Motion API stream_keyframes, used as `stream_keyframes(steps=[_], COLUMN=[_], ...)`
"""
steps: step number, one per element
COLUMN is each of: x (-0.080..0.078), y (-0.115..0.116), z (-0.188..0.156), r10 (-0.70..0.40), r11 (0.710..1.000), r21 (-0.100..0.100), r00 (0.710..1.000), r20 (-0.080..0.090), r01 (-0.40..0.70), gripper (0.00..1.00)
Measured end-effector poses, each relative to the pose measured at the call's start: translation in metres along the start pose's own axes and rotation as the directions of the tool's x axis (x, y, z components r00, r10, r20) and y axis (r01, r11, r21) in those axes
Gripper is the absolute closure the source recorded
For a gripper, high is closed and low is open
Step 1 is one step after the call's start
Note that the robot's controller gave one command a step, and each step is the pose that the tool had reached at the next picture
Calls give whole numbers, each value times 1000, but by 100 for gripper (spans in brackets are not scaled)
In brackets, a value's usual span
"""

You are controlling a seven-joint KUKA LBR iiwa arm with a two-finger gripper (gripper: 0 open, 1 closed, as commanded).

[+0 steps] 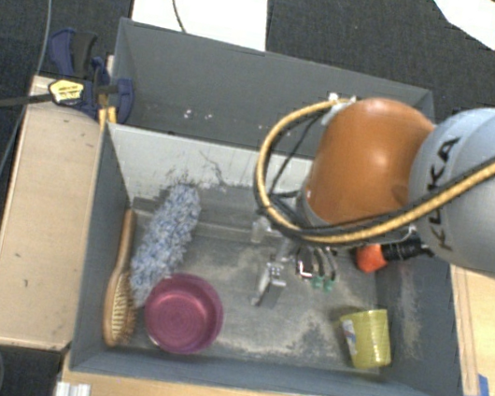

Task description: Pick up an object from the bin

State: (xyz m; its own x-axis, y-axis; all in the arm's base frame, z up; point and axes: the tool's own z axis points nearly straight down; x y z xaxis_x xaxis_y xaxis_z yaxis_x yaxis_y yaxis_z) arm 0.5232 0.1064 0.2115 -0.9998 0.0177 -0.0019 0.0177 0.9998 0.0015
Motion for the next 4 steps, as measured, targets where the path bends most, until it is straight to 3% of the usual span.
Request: stream_keyframes(steps=[1,2,3,4], x=[0,24,18,10], y=[0,66,82,81], z=[0,77,63,108], r10=[0,-7,211,-242], r11=[1000,1000,977,970], r21=[0,-2,-5,-1], r00=[1000,1000,977,970], r20=[0,-6,15,8], r01=[0,7,-211,242], gripper=[0,0,0,0])
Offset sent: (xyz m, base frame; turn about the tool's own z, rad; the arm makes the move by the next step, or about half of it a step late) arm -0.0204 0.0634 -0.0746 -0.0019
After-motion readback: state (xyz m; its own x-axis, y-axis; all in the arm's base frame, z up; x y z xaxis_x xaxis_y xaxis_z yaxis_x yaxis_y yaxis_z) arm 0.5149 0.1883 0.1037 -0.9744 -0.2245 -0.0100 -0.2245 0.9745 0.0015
